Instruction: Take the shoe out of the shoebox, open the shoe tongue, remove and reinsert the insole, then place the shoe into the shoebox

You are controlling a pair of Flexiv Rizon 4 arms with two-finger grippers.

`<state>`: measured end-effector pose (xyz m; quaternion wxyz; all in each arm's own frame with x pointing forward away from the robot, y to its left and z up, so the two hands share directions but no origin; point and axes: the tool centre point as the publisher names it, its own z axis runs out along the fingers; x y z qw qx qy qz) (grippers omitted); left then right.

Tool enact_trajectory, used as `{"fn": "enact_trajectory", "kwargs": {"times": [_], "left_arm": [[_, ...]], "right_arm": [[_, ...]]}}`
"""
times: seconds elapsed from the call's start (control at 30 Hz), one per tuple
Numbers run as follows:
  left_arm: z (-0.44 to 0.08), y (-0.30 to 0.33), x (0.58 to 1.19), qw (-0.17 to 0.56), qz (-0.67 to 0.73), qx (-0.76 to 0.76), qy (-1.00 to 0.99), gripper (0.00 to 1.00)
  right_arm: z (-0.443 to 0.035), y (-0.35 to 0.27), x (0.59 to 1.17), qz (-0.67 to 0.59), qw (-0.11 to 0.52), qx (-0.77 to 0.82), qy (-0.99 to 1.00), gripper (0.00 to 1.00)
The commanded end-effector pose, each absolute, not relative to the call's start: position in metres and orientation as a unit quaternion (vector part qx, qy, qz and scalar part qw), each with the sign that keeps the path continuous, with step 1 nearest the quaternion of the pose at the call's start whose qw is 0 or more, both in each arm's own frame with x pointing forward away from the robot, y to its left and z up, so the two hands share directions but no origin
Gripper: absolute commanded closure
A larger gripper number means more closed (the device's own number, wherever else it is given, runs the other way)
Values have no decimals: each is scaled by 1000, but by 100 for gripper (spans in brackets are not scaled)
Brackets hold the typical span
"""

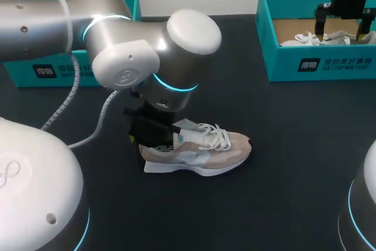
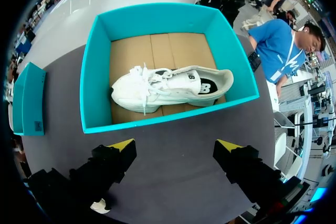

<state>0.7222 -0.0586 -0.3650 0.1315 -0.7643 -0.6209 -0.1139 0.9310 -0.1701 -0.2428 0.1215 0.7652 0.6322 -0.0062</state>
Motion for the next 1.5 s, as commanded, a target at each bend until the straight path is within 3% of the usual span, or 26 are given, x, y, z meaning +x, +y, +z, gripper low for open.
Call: {"fn": "enact_trajectory", "kwargs": {"times": [0.03,0.33,0.57,1.0,1.03,1.13,1.5], "left_arm": [[-354,-53,723,119,-102,-765,-624,0],[-320,-49,724,69,-36,-756,-649,0],[-292,-32,728,29,112,-686,-719,0],[-292,-32,728,29,112,-686,-719,0],[-289,-29,728,68,131,-661,-736,0],[-280,-16,728,75,168,-601,-777,0],[-258,20,725,55,330,-413,-847,0]], "right_arm": [[-243,-170,930,-5,122,765,632,0],[-243,-170,930,-5,122,765,632,0],[-243,-170,930,-5,122,765,632,0],[-243,-170,930,-5,122,765,632,0],[-243,-170,930,-5,122,765,632,0],[-243,-170,930,-5,122,765,632,0],[-243,-170,930,-5,122,765,632,0]]}}
